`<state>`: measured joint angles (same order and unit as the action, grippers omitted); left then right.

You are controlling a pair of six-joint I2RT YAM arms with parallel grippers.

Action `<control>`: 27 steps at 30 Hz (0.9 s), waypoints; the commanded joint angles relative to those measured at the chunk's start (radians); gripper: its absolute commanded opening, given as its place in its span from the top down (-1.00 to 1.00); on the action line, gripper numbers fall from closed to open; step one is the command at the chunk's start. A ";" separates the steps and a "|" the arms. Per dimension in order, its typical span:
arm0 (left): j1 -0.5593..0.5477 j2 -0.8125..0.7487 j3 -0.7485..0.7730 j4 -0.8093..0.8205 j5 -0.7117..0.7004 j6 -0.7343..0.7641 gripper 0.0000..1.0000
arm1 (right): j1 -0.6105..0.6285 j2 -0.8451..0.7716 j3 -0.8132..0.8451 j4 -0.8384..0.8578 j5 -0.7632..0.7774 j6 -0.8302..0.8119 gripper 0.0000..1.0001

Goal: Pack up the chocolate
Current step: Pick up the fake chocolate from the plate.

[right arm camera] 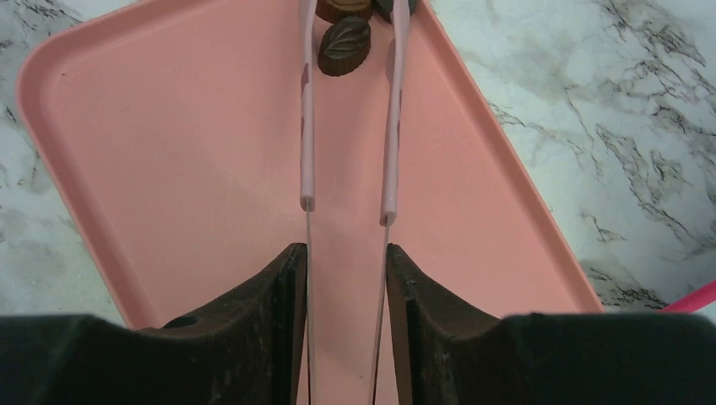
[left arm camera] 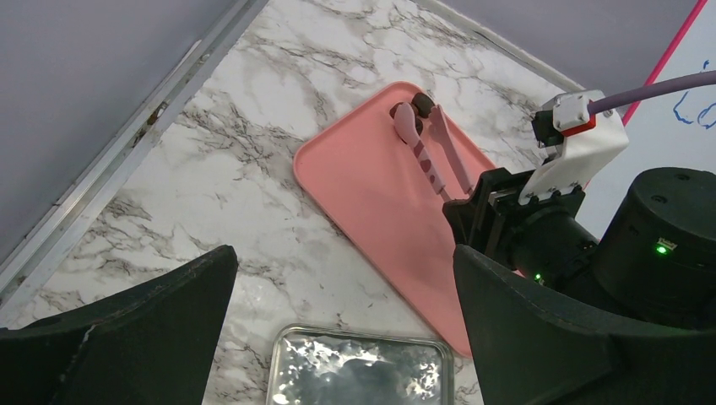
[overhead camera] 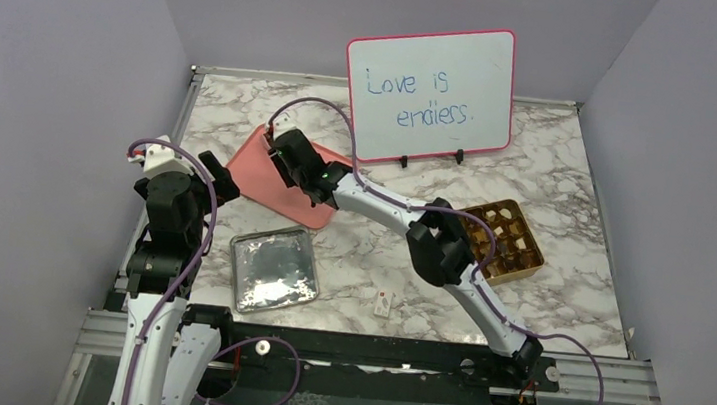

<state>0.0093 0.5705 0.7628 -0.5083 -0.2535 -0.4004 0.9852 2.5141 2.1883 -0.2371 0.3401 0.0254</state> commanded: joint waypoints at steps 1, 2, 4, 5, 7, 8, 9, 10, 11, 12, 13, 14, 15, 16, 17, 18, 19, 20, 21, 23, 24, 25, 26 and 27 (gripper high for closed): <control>0.001 -0.005 0.030 0.008 0.011 0.012 -0.98 | 0.005 0.029 0.056 -0.033 0.011 0.001 0.19; 0.001 -0.006 0.030 0.008 0.011 0.012 -0.98 | 0.005 0.029 0.055 -0.035 0.009 0.001 0.22; 0.001 -0.006 0.029 0.010 0.011 0.012 -0.98 | 0.007 0.026 0.051 -0.039 0.009 0.001 0.30; 0.000 -0.005 0.028 0.009 0.012 0.012 -0.98 | 0.007 0.023 0.047 -0.039 0.011 -0.001 0.34; 0.000 -0.006 0.028 0.010 0.013 0.012 -0.98 | 0.010 0.014 0.037 -0.043 0.022 -0.008 0.38; 0.000 -0.005 0.029 0.010 0.013 0.012 -0.98 | 0.011 0.008 0.033 -0.047 0.031 -0.011 0.40; 0.000 -0.006 0.028 0.010 0.014 0.012 -0.98 | 0.013 0.000 0.027 -0.052 0.034 -0.011 0.43; 0.000 -0.005 0.029 0.010 0.014 0.012 -0.98 | 0.015 -0.010 0.018 -0.053 0.034 -0.012 0.45; 0.000 -0.006 0.029 0.011 0.015 0.013 -0.98 | 0.015 -0.020 0.005 -0.053 0.035 -0.012 0.47; 0.000 -0.007 0.028 0.010 0.014 0.014 -0.98 | 0.015 -0.031 -0.006 -0.050 0.032 -0.012 0.48; 0.000 -0.007 0.028 0.010 0.014 0.014 -0.98 | 0.016 -0.043 -0.022 -0.047 0.028 -0.012 0.49; 0.000 -0.008 0.028 0.011 0.014 0.014 -0.98 | 0.017 -0.053 -0.037 -0.042 0.026 -0.012 0.51; 0.000 -0.007 0.028 0.011 0.014 0.013 -0.98 | 0.017 -0.064 -0.049 -0.037 0.024 -0.012 0.52; 0.000 -0.007 0.029 0.011 0.015 0.014 -0.98 | 0.017 -0.071 -0.060 -0.037 0.021 -0.011 0.55; 0.000 -0.007 0.028 0.010 0.015 0.013 -0.98 | 0.018 -0.078 -0.069 -0.039 0.019 -0.012 0.55; 0.000 -0.007 0.028 0.011 0.016 0.014 -0.98 | 0.018 -0.085 -0.077 -0.041 0.018 -0.010 0.56; 0.000 -0.007 0.027 0.012 0.016 0.014 -0.98 | 0.018 -0.092 -0.085 -0.043 0.014 -0.009 0.56; 0.000 -0.008 0.027 0.013 0.016 0.014 -0.98 | 0.018 -0.103 -0.094 -0.045 0.010 -0.009 0.56; 0.000 -0.008 0.028 0.012 0.017 0.014 -0.98 | 0.017 -0.112 -0.105 -0.046 0.006 -0.009 0.57; 0.000 -0.008 0.027 0.014 0.017 0.014 -0.98 | 0.018 -0.133 -0.131 -0.050 0.003 -0.003 0.57; 0.000 -0.009 0.026 0.014 0.018 0.014 -0.98 | 0.019 -0.144 -0.152 -0.053 0.001 0.001 0.57; 0.000 -0.010 0.024 0.014 0.018 0.014 -0.98 | 0.020 -0.162 -0.167 -0.057 -0.001 0.007 0.58; 0.000 -0.012 0.025 0.014 0.019 0.014 -0.98 | 0.018 -0.176 -0.187 -0.059 -0.006 0.015 0.58; 0.000 -0.012 0.026 0.014 0.019 0.014 -0.98 | 0.019 -0.196 -0.211 -0.060 -0.011 0.023 0.58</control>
<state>0.0093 0.5701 0.7628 -0.5079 -0.2516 -0.3988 0.9951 2.4279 2.0338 -0.2749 0.3458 0.0265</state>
